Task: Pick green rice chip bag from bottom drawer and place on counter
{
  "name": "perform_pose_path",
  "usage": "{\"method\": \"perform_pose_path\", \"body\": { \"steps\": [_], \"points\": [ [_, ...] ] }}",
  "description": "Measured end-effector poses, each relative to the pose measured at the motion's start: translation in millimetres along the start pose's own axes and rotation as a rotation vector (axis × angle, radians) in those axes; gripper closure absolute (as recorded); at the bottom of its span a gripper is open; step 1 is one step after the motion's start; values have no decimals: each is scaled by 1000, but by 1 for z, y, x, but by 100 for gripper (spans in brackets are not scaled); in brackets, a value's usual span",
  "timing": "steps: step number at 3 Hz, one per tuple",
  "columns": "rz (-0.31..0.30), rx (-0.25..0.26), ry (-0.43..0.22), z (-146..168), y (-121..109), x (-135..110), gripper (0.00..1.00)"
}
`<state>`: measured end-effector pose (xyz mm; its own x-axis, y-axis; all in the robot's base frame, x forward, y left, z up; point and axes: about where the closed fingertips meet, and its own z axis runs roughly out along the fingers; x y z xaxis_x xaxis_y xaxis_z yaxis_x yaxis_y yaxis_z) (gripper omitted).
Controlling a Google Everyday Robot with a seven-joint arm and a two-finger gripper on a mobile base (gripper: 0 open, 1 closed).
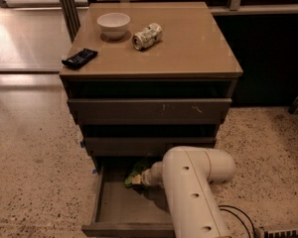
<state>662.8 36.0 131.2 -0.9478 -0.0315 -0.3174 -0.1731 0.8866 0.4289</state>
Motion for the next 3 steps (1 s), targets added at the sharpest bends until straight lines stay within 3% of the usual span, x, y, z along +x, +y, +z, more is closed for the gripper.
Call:
{"method": "perform_pose_path", "body": {
  "steps": [2,3],
  "points": [
    [17,22,-6,0,-2,1,88],
    [-15,-9,-9,-9,0,8,100]
  ]
}}
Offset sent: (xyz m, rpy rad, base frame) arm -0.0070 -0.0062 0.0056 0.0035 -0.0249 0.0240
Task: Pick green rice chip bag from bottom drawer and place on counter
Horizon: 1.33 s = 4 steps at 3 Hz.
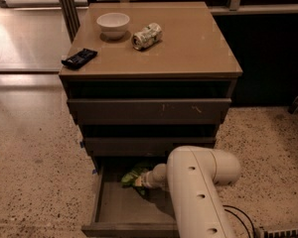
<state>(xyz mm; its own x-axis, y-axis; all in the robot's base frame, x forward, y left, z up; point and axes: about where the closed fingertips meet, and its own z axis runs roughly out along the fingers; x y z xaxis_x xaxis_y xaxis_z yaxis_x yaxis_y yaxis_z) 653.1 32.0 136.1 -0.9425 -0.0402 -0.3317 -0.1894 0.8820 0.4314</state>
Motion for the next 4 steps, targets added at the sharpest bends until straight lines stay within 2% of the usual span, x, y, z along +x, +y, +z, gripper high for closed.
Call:
{"method": "perform_pose_path", "body": {
  "steps": [1,2,3,4],
  "points": [
    [-63,-50,-5,-23,8,11,100],
    [-161,-119,11,-55,20,29,100],
    [-292,-185,65,-93,28,48,100],
    [-434,-228,153,-133,30,74,100]
  ]
}}
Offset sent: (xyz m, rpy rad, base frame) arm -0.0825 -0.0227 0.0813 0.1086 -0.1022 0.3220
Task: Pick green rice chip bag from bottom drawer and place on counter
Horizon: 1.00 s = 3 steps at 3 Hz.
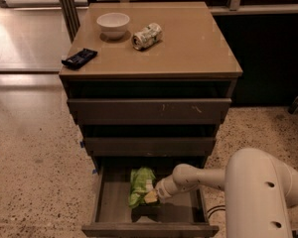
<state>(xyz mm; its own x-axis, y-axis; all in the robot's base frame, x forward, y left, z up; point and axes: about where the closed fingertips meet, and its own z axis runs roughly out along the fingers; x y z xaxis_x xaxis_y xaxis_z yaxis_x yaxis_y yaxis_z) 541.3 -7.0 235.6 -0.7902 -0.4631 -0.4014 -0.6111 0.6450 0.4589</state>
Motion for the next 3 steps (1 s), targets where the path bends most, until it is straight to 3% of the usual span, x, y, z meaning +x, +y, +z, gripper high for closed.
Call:
{"method": "perform_pose_path", "body": {
  "steps": [1,2,3],
  "points": [
    [-124,-39,49,-44,15,18,100],
    [-217,-53,28,-107,26,15,100],
    [-291,-32,-2,-178,35,-4,100]
  ]
}}
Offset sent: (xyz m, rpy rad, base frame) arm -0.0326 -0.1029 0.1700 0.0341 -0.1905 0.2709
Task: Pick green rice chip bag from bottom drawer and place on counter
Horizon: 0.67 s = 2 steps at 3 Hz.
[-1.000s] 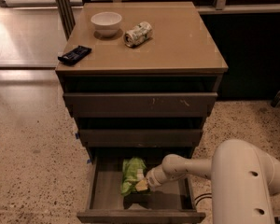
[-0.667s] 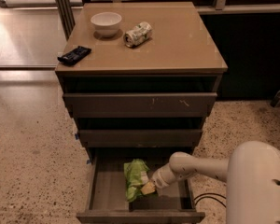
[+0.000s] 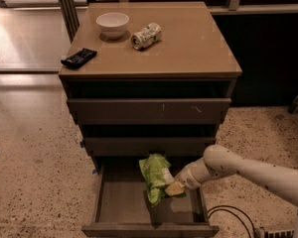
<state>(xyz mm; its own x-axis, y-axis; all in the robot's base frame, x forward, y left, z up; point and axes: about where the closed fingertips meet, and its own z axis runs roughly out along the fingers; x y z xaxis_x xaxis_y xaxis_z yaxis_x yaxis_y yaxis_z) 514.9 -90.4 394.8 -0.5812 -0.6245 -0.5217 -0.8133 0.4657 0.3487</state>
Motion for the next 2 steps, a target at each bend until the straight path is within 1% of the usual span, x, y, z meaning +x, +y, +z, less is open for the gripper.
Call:
{"method": "perform_pose_path", "body": {
  "steps": [1,2],
  "points": [
    [-84,47,-28,-81,11,-27,100],
    [-185,98,-22,-159,30,-51,100]
  ]
}}
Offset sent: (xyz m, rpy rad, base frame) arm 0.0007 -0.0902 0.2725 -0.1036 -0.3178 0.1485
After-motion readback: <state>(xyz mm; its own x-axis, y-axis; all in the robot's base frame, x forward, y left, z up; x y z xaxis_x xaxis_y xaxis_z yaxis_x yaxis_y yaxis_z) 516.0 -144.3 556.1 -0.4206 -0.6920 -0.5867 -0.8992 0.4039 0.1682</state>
